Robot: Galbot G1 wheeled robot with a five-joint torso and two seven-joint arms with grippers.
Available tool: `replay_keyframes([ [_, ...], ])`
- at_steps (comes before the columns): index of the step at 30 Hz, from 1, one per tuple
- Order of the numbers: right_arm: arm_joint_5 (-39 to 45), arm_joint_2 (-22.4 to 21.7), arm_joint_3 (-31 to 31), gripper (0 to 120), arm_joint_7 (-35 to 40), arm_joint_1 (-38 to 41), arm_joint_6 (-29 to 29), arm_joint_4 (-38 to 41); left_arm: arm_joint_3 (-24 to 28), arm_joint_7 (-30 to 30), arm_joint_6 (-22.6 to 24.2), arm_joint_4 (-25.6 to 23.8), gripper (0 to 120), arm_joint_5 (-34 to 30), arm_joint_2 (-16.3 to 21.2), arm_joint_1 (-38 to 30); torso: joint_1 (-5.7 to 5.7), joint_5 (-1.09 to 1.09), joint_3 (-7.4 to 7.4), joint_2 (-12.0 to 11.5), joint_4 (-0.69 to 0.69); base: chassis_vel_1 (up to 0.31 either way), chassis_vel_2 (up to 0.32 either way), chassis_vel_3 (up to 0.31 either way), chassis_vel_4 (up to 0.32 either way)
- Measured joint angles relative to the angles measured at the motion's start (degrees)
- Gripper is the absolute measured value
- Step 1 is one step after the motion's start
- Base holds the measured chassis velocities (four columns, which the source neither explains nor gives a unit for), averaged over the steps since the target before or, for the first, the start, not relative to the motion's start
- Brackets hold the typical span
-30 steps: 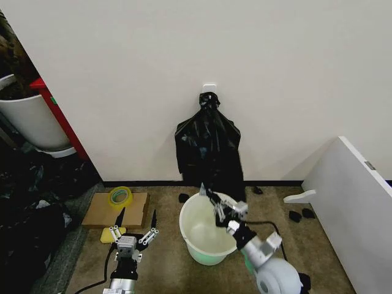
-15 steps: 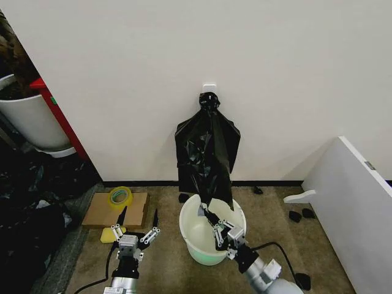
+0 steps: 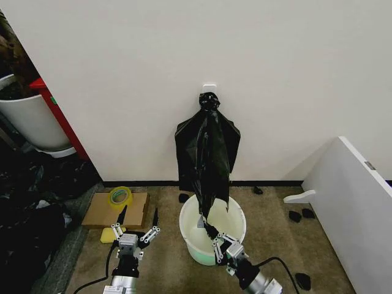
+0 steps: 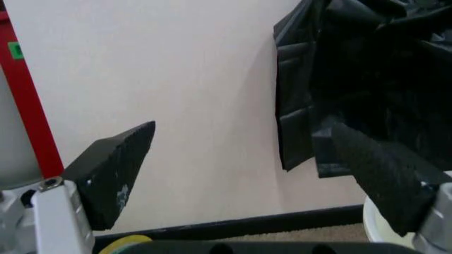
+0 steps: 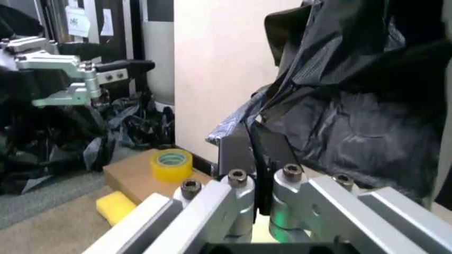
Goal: Place the garbage bag over the trash bin.
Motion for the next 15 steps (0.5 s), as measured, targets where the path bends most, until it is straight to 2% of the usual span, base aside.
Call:
replay_keyframes([
  [8,1.4,0.6,0.1,0,2.2,2.4,-1.8,0.5,0.7,0.0,0.5,-0.7,98,-0.5,1.2,-0.5,0.0,0.0,0.0,0.0,0.0,0.0,0.0,0.0,0.0],
  [14,3.1,1.4,0.3,0,6.5,6.4,-5.5,1.2,1.5,1.3,1.9,-1.4,98,-3.4,4.4,-4.2,0.0,-0.01,0.01,0.0,0.0,0.0,0.0,0.0,0.0],
  [15,2.2,1.9,0.8,0,8.1,7.5,-6.4,1.3,2.6,2.3,3.0,-1.5,99,-6.1,6.6,-6.7,0.0,-0.01,0.01,0.0,0.01,0.0,0.0,0.0,0.0],
])
